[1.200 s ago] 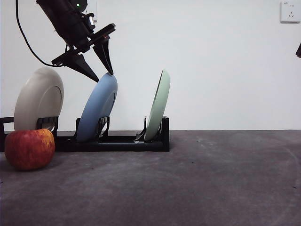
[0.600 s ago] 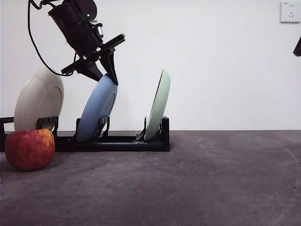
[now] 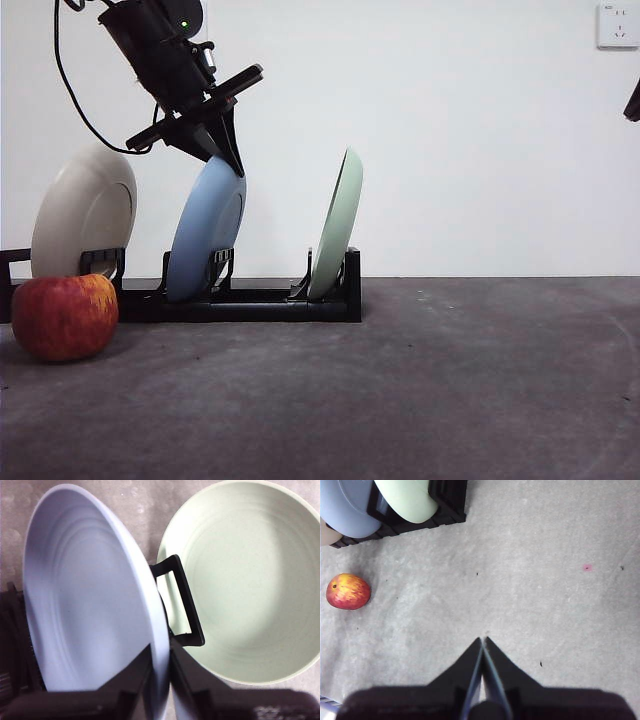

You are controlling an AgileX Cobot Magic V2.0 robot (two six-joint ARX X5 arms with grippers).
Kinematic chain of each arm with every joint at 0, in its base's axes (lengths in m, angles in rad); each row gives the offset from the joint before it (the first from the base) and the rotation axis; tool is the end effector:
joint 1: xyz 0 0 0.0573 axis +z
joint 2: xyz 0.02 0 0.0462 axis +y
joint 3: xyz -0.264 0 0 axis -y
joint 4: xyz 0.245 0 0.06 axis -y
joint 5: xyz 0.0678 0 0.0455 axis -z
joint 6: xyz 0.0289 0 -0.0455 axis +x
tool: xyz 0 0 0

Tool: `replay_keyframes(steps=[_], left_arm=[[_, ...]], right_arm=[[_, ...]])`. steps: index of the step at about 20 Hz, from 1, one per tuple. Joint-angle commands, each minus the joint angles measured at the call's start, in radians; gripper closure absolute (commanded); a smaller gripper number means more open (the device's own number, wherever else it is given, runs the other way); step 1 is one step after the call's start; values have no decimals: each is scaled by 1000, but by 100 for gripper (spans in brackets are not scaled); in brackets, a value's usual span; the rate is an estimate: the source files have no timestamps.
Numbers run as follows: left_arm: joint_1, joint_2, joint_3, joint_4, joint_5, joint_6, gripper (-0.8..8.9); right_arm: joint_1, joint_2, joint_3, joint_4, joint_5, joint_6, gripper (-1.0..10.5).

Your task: Take the blue plate from the plate rack,put the plate on the table,take the apple from the table,put the apple in the plate

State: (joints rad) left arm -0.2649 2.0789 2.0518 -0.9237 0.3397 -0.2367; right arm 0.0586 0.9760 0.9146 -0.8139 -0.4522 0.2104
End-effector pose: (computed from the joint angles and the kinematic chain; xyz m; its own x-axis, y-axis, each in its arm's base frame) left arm 0.4320 -0.1272 0.3101 0.4415 -0.4650 -0.7674 0.2374 0.8853 -0.3999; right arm 0.1793 0.0232 0.2950 0.5498 0.4700 -0.6906 -0.1648 0.8715 0.4619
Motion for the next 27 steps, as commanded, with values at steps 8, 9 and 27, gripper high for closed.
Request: replay_keyframes(steps=[8, 9, 27], left_arm=[[20, -45, 5, -4, 61, -25, 820], [22, -53, 5, -5, 60, -25, 820], [28, -298, 5, -48, 170, 14, 822]], right_arm=[[1, 3, 3, 5, -1, -1, 948], [1, 3, 3, 4, -1, -2, 948], [1, 3, 3, -83, -4, -39, 948]])
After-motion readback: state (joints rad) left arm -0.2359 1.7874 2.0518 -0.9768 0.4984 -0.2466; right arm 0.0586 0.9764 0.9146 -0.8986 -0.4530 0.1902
